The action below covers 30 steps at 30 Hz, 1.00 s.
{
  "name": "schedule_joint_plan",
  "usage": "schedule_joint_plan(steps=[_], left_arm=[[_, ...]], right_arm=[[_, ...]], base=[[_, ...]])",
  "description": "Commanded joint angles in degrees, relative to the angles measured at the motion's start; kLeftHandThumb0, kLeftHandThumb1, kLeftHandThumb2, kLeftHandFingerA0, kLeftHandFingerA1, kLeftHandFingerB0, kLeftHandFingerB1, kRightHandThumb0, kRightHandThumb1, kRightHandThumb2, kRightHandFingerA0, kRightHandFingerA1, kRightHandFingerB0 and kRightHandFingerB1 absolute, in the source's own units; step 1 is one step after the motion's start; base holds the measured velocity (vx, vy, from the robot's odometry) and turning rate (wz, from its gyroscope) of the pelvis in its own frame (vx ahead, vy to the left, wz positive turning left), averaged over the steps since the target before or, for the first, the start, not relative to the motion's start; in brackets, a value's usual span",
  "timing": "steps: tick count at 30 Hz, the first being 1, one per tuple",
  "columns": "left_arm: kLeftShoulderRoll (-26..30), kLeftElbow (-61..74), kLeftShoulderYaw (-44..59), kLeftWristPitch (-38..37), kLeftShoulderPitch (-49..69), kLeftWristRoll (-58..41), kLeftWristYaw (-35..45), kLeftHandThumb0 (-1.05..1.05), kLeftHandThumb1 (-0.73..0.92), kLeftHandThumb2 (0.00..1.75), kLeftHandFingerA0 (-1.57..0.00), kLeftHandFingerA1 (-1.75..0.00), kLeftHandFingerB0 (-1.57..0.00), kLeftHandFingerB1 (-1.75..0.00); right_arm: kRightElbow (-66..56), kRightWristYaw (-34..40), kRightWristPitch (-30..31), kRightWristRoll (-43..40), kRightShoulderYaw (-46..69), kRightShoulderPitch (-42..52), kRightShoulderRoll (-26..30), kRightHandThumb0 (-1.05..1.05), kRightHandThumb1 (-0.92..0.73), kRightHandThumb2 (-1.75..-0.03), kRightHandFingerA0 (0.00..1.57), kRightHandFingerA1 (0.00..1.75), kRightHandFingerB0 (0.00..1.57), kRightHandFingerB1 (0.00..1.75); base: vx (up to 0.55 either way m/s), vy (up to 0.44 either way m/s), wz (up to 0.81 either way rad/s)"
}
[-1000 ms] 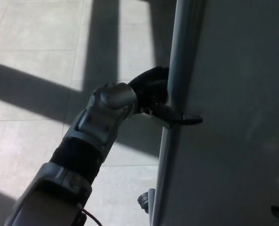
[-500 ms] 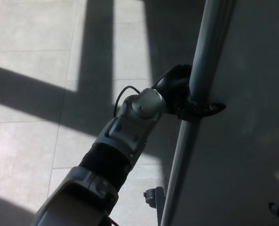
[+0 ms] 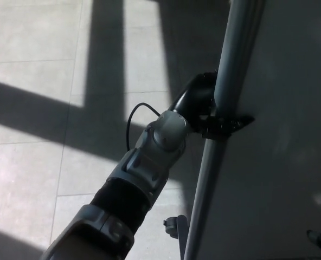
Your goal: A white board is being place on the right hand side and parallel to the robot and the robot uses its left hand to grab on the leftside of the whiteboard and drag the whiteboard from the right hand side to the left hand side
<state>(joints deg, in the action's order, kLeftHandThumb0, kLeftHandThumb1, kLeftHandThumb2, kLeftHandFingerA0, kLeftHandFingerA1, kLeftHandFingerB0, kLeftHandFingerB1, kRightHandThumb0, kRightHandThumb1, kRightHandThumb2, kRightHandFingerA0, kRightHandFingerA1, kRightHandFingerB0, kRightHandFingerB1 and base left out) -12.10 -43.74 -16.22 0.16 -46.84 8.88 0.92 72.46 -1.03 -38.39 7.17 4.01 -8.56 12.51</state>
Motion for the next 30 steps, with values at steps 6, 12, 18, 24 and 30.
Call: schedule_joint_plan(steps=[6, 12, 18, 24, 30], left_arm=[[5.94, 3.56, 2.69, -4.59, 3.54, 0.36, 1.59, -0.29, 0.63, 0.56, -0.81, -1.75, -0.69, -1.70], [8.95, 7.91, 5.90, -1.58, 5.63, -2.71, 6.33, -0.29, 0.61, 0.61, -0.89, -1.70, -0.76, -1.55], [12.66, 7.66, 9.21, -3.42, 6.43, -5.50, 10.84, -0.27, 0.60, 0.59, -0.84, -1.71, -0.75, -1.52], [15.95, 9.89, 11.51, -2.61, 8.00, -6.00, 13.08, -0.31, 0.60, 0.58, -0.95, -1.63, -0.79, -1.53], [19.13, 10.63, 13.54, -4.74, 9.02, -7.25, 15.87, -0.27, 0.63, 0.55, -0.83, -1.75, -0.64, -1.75]], right_arm=[[0.14, 0.11, -0.23, -0.81, 0.68, -0.30, 0.83, -0.58, -0.85, -0.64, 0.38, 0.38, 0.24, 0.31], [0.12, 0.21, -0.77, -0.59, 0.97, -0.01, 0.83, -0.57, -0.86, -0.64, 0.38, 0.39, 0.23, 0.31], [0.30, 0.20, -0.52, -1.00, 1.55, -0.06, 0.60, -0.58, -0.85, -0.64, 0.39, 0.38, 0.24, 0.31], [0.16, -0.18, -0.50, -1.48, 1.99, 0.11, 0.21, -0.58, -0.84, -0.65, 0.38, 0.39, 0.23, 0.31], [0.32, -1.00, -0.16, -1.86, 2.19, -0.43, 0.48, -0.58, -0.84, -0.65, 0.38, 0.39, 0.23, 0.31]], base=[[0.00, 0.000, 0.00], [0.00, 0.000, 0.00], [0.00, 0.000, 0.00], [0.00, 0.000, 0.00], [0.00, 0.000, 0.00]])
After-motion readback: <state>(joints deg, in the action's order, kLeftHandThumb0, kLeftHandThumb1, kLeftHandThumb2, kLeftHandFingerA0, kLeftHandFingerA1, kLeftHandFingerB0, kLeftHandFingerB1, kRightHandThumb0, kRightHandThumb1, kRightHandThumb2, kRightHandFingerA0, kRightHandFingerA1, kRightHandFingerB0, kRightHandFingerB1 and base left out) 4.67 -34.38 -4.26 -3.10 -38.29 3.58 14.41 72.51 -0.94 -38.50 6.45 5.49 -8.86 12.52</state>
